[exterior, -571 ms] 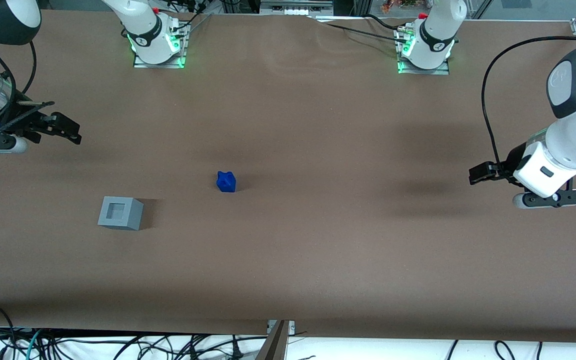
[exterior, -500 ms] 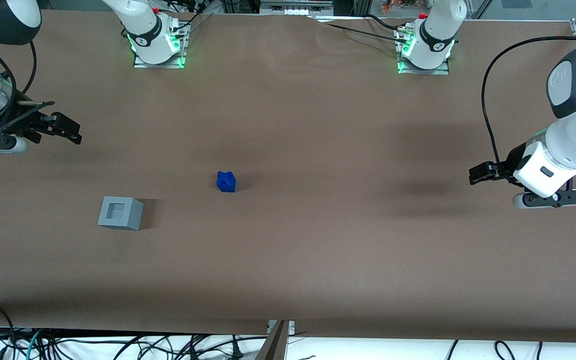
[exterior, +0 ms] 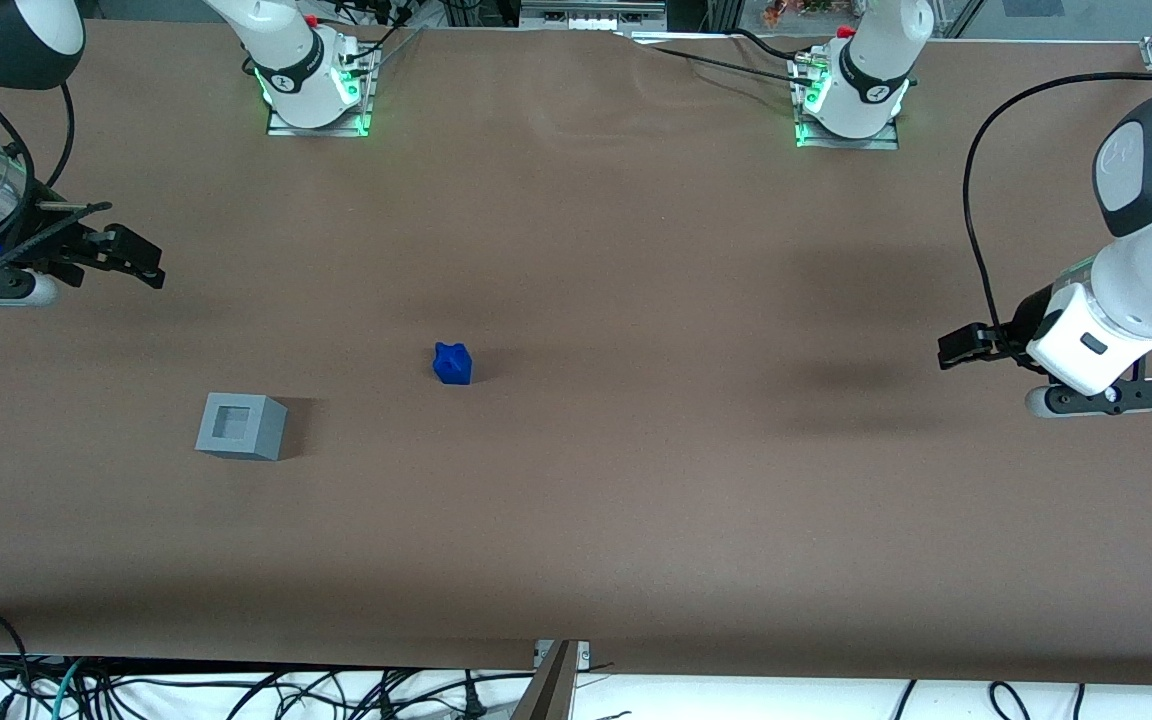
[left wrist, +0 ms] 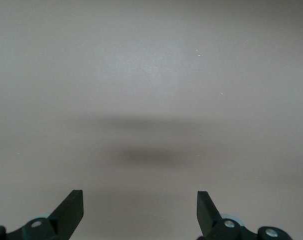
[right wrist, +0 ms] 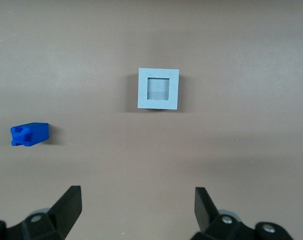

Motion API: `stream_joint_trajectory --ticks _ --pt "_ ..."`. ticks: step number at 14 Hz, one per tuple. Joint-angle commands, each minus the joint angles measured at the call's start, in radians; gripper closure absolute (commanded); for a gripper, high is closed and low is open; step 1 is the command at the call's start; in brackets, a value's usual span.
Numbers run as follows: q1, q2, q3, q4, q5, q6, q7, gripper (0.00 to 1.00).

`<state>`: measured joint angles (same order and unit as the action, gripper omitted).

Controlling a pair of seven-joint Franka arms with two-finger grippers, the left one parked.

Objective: Insert blue part into gray base with right arm

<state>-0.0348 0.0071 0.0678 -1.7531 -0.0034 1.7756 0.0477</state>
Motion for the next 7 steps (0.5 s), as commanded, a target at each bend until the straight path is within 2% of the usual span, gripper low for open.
stream_joint_trajectory --ticks 1,7 --pt "0.010 -0.015 -0.011 -0.016 0.013 0.002 -0.002 0.00" --pt "0.010 0.002 -0.010 -0.002 0.011 0.002 -0.017 0.00"
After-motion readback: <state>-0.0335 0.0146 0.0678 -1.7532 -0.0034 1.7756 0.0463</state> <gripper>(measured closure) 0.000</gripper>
